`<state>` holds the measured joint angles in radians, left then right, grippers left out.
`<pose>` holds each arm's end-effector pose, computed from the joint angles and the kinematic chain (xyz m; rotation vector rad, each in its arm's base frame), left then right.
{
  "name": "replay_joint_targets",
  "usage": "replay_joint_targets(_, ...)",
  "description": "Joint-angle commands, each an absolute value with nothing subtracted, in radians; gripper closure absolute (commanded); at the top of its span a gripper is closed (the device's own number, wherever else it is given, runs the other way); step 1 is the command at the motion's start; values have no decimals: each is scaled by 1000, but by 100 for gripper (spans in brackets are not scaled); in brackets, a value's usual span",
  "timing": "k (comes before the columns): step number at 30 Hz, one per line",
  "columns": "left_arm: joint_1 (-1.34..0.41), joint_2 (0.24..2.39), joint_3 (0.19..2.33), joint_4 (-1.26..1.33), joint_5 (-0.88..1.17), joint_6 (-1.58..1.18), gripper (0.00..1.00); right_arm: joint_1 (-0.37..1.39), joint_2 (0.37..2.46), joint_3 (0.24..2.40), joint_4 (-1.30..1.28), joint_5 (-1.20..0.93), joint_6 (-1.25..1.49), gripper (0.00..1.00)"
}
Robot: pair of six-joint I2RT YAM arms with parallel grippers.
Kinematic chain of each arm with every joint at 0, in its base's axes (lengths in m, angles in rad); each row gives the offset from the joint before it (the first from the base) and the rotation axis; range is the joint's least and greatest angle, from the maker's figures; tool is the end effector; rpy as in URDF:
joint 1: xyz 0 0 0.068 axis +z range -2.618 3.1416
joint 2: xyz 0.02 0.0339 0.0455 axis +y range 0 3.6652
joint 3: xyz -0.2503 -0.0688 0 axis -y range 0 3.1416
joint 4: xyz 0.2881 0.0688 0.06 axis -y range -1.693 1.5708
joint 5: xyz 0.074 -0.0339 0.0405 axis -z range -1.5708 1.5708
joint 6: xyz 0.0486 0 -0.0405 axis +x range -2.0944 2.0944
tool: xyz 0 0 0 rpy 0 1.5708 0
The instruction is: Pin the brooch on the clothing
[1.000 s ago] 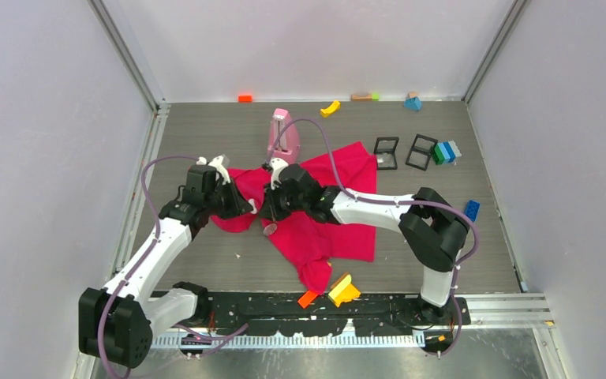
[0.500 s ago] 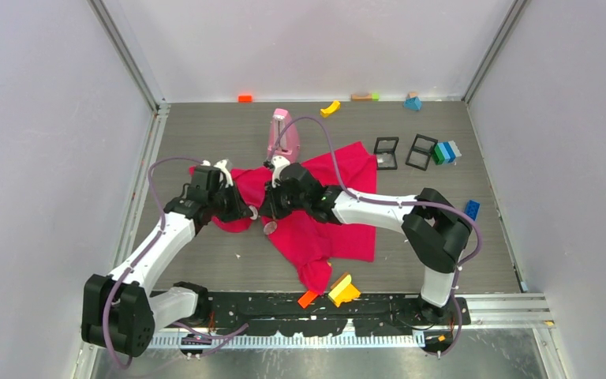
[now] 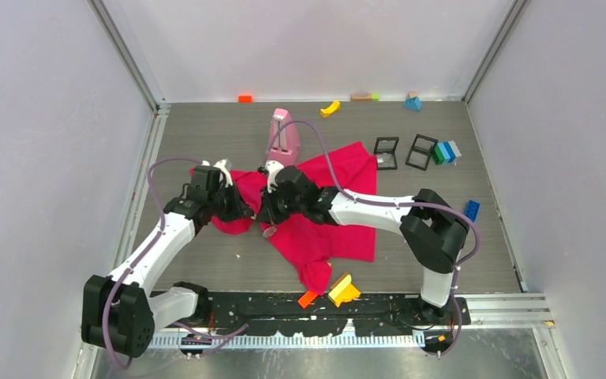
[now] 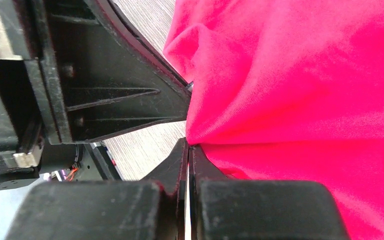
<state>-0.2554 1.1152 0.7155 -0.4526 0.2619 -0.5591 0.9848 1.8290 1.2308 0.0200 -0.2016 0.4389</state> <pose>0.2660 -0.0825 0.1904 -0.2559 2.4891 -0.6740 0.2450 0.3867 0.1764 -0.7482 2.2011 0.9989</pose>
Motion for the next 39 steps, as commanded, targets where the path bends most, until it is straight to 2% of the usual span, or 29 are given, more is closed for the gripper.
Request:
replay_joint_targets(1, -259, 1073, 728, -390, 275, -580, 100, 994, 1846, 1278, 20, -226, 422, 99)
replay_joint_targets(19, -259, 1001, 703, -334, 287, -615, 100, 994, 1890, 1290, -13, -254, 429, 99)
replay_joint_targets(30, -258, 999, 712, -318, 339, -626, 100, 993, 1836, 1249, -6, -278, 433, 99)
replay_joint_targets(32, -256, 992, 733, -351, 355, -607, 100, 989, 1787, 1220, -5, -259, 431, 92)
replay_joint_targets(36, -242, 968, 796, -425, 441, -558, 100, 957, 1666, 1149, 21, -271, 416, 66)
replay_joint_targets(39, -233, 965, 847, -506, 526, -517, 100, 925, 1548, 1078, 32, -320, 397, 53)
